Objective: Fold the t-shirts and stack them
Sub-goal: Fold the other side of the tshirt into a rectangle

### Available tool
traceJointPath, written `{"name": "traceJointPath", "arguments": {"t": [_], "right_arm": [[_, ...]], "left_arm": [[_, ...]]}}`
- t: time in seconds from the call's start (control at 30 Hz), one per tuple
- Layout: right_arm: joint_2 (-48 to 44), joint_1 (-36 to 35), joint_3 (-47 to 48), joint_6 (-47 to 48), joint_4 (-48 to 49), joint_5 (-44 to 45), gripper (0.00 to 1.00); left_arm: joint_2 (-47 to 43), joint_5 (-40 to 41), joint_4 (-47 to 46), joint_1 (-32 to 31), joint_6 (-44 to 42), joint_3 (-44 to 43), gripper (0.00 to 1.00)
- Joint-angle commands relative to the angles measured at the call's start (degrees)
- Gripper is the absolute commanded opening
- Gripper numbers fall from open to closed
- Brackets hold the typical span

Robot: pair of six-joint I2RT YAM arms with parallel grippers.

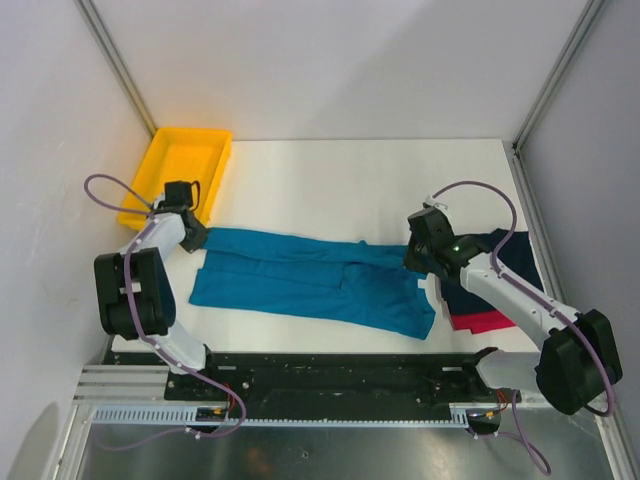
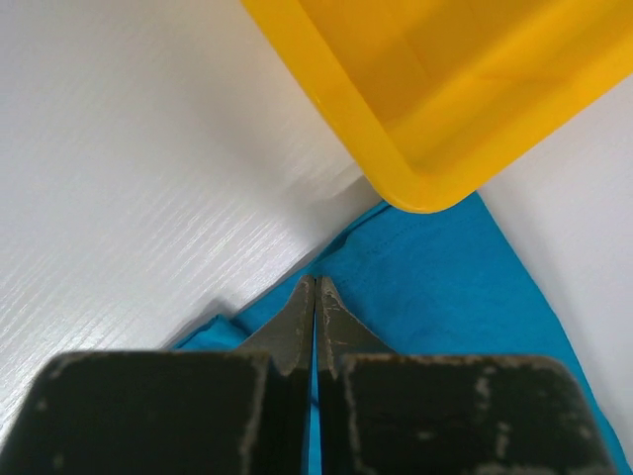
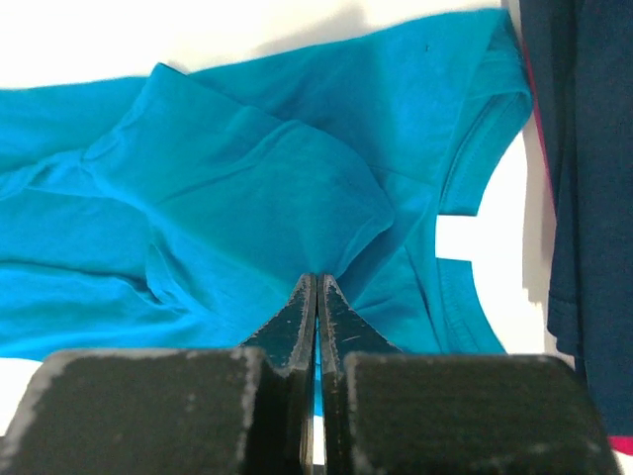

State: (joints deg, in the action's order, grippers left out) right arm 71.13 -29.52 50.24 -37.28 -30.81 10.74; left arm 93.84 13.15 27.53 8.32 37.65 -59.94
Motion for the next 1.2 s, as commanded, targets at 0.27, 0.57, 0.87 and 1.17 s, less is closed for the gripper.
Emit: {"name": "traceJointPath", "arguments": {"t": [0.27,0.57,0.87,1.17], "right_arm": [[-0.7,-0.9,-1.1,-0.2,-3.5,5.0,0.0],[-1.4,-1.1,-2.2,-0.5,-3.5,4.9,0.0],[-0.3,-2.3,-5.8,-1.3,-1.0,2.4,0.0],[-2.6,-2.4,-6.1,1.1,0.2,-2.3,0.4]], "left_arm": [[-3.1,0.6,0.2,1.3,0.9,1.4,0.0],[-5.1,-0.2,0.6,1.5,0.7,3.5,0.0],[-4.6,0.1,0.5,1.5,1.1,5.0,0.0],[-5.9,-1.8,0.5,1.9,-0.2,4.6,0.45]]}}
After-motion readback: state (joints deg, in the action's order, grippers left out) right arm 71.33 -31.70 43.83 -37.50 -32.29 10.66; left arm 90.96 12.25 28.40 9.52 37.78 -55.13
